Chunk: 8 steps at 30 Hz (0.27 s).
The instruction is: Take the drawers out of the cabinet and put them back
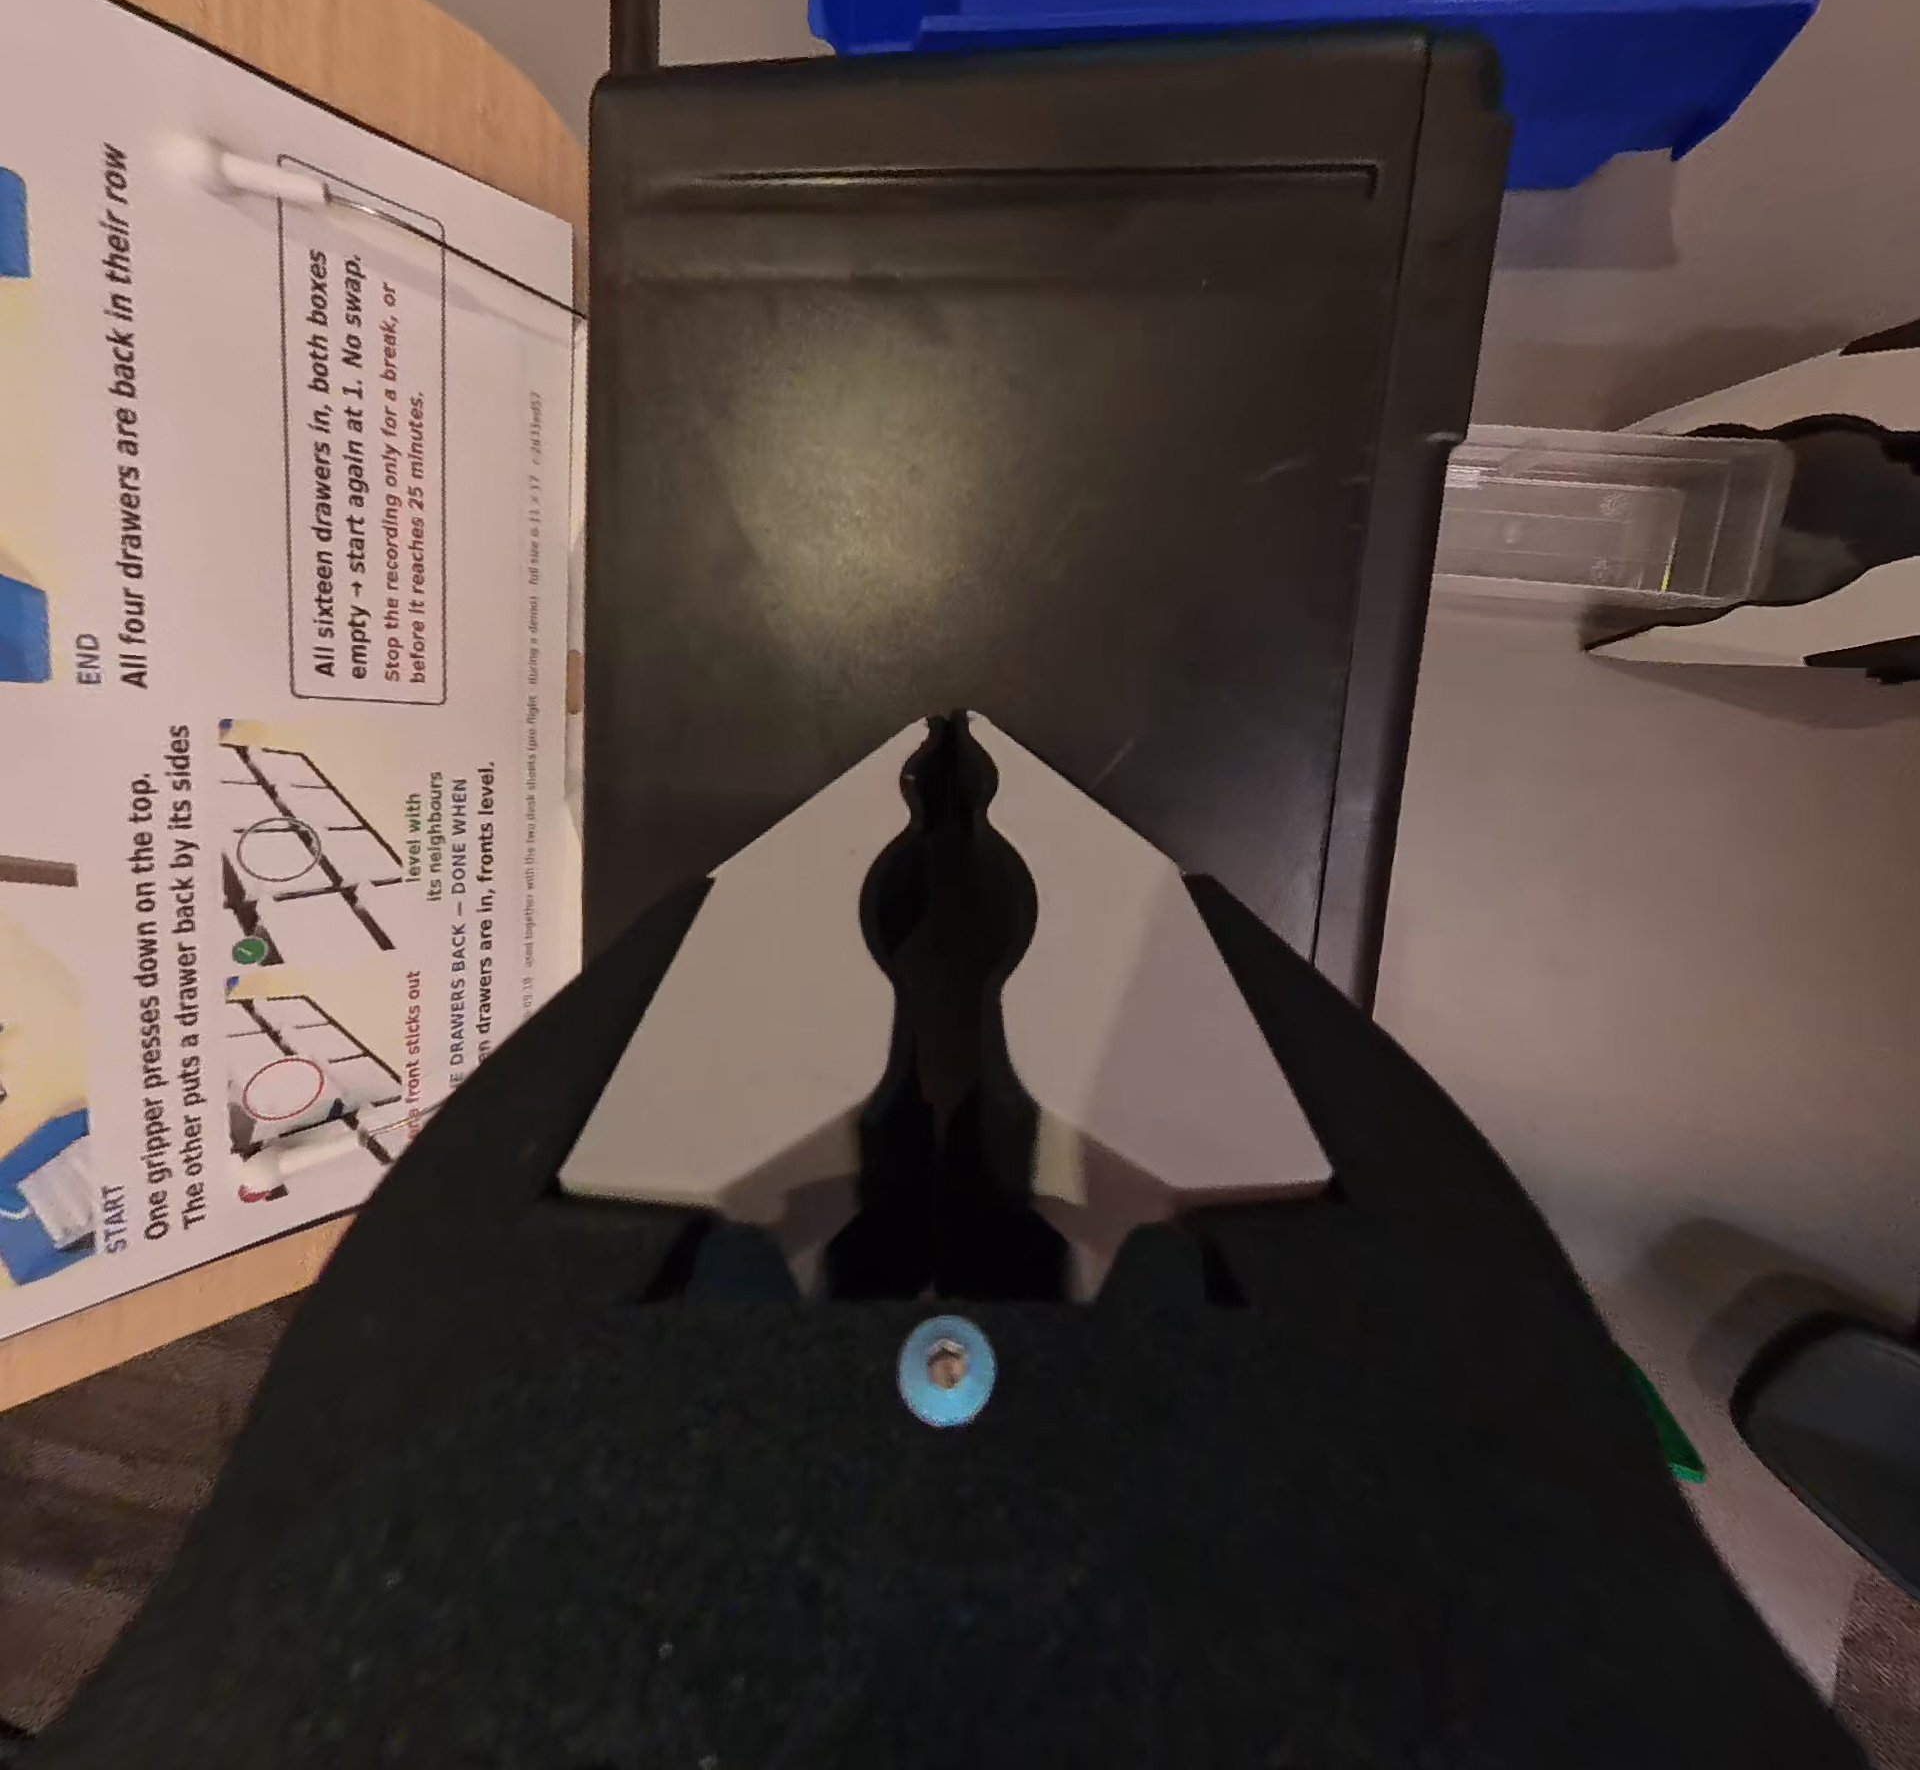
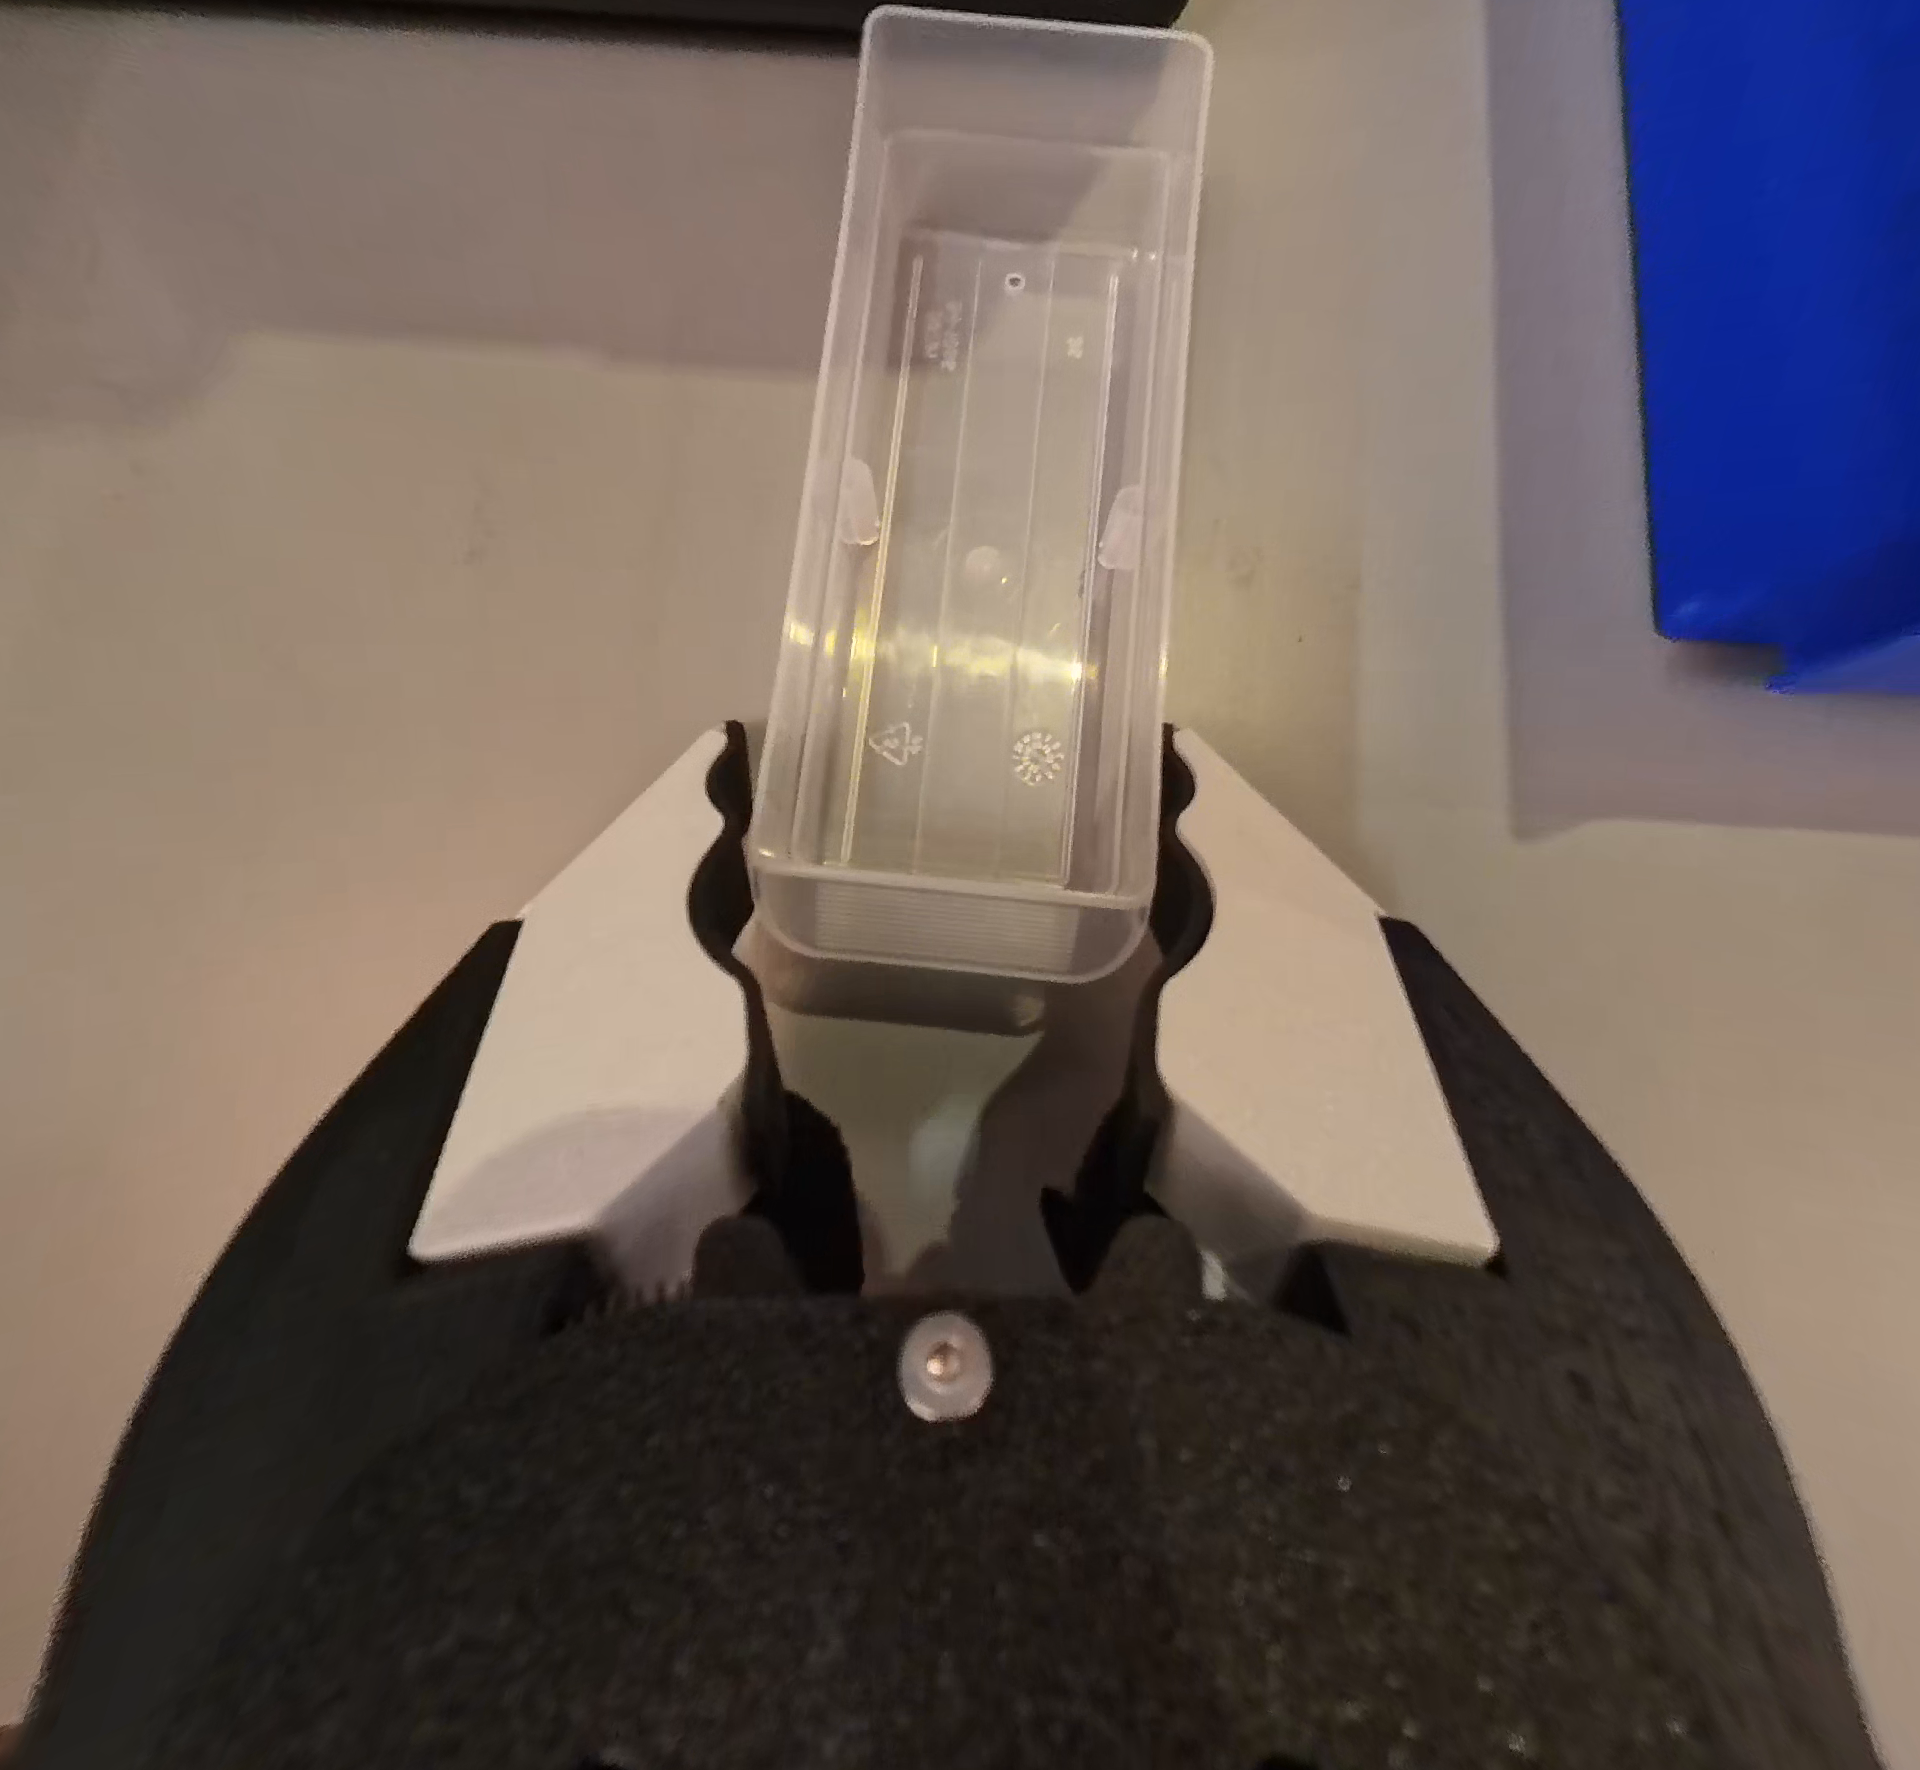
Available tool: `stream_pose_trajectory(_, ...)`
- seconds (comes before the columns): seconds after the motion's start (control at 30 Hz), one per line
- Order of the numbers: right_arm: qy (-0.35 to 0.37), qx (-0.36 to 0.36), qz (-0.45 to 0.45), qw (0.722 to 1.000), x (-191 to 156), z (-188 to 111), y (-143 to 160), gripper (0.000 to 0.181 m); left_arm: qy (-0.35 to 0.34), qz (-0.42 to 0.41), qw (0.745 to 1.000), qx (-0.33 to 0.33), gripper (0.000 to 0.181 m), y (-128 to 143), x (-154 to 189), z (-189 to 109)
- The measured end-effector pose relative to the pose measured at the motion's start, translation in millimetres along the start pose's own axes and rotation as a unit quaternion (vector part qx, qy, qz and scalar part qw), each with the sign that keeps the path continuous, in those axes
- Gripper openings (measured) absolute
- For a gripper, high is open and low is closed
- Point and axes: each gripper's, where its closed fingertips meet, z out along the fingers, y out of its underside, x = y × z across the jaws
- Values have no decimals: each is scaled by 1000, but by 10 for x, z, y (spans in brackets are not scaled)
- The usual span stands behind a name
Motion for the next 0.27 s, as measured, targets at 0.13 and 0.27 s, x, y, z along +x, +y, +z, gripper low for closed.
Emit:
stream_pose_trajectory(0.13, 6, -10, -2, 1000, 41, -41, -6, 76, 0, -10, 1000, 1, 0, 19, 4, -8)
stream_pose_trajectory(0.27, -7, 2, 13, 1000, 60, -170, -111, 76, -5, -12, 1000, -4, 0, 18, 4, -7)
